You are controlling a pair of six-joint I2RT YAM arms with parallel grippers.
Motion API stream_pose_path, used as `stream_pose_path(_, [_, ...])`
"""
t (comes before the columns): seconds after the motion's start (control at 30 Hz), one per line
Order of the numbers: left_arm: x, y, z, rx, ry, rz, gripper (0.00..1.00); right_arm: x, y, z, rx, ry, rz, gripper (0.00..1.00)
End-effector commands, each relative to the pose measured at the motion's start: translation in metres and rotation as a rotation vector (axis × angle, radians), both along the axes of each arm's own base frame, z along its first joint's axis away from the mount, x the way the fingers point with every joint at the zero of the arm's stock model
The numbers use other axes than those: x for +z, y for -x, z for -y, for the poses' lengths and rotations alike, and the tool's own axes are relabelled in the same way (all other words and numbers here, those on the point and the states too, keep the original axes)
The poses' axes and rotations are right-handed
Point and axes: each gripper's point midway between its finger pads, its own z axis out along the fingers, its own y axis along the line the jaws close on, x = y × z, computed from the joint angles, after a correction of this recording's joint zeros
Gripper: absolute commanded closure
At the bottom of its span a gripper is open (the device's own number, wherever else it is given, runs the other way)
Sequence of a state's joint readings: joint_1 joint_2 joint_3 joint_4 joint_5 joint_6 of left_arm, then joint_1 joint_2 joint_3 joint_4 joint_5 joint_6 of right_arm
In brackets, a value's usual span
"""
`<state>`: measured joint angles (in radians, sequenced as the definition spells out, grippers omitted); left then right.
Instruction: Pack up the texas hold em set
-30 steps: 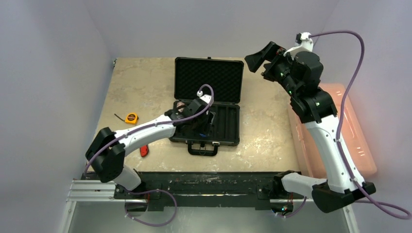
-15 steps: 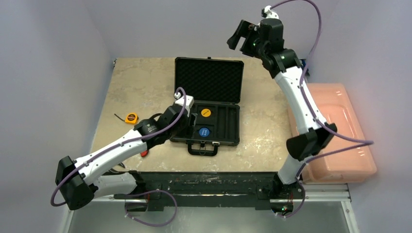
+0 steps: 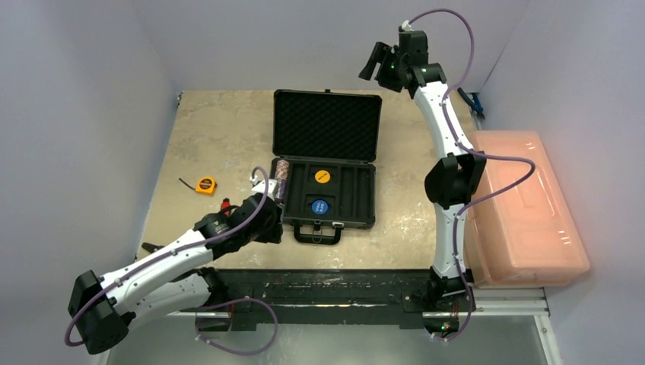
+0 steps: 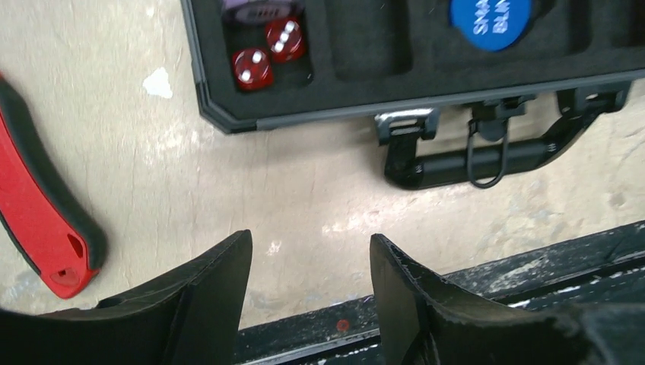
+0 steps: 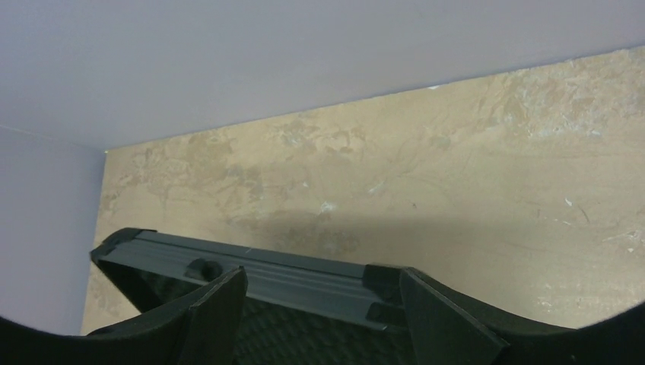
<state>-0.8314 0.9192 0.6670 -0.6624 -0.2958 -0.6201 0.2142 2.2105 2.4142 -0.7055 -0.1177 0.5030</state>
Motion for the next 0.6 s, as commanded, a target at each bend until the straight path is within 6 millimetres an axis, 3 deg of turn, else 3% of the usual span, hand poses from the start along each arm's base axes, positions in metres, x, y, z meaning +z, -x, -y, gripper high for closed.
stream_pose_path(0.0, [-0.017,0.01,-0.013,0.082,0.014,-0.037,0.43,0.02,-0.018,0.006,0.062,-0.047,0.095,0.25])
stream_pose_path(0.3, [-0.052,0.026,-0.02,0.181,0.019,-0.141,0.49,-0.024,-0.062,0.016,0.069,-0.111,0.108,0.45])
stream_pose_path(0.57, [-0.066,0.027,-0.02,0.212,0.008,-0.173,0.58,-0.078,-0.087,0.001,0.133,-0.159,0.096,0.79])
